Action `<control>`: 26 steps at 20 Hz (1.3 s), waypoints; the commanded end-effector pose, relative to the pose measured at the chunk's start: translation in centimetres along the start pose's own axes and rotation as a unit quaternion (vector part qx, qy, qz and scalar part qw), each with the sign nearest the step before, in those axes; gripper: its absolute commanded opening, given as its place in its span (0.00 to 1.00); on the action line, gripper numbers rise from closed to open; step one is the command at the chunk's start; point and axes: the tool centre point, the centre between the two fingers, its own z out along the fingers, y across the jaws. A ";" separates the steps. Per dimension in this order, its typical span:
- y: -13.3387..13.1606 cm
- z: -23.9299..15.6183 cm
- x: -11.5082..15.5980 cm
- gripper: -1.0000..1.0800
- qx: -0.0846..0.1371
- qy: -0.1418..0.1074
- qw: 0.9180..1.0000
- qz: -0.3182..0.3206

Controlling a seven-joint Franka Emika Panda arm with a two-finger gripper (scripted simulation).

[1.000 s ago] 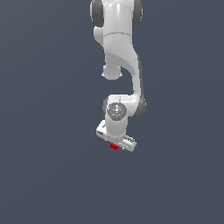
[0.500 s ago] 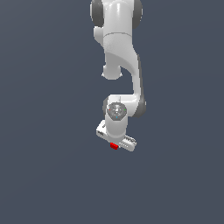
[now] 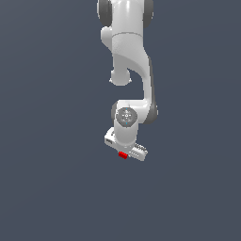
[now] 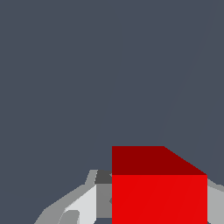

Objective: Pick up the red cube and move it to a goal position.

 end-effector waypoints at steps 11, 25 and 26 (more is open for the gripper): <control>0.5 -2.9 -5.1 0.00 0.000 0.000 1.000 0.000; 0.9 -6.3 -10.8 0.00 0.000 0.000 1.000 0.000; 0.9 -6.4 -11.0 0.00 0.000 0.000 1.000 0.000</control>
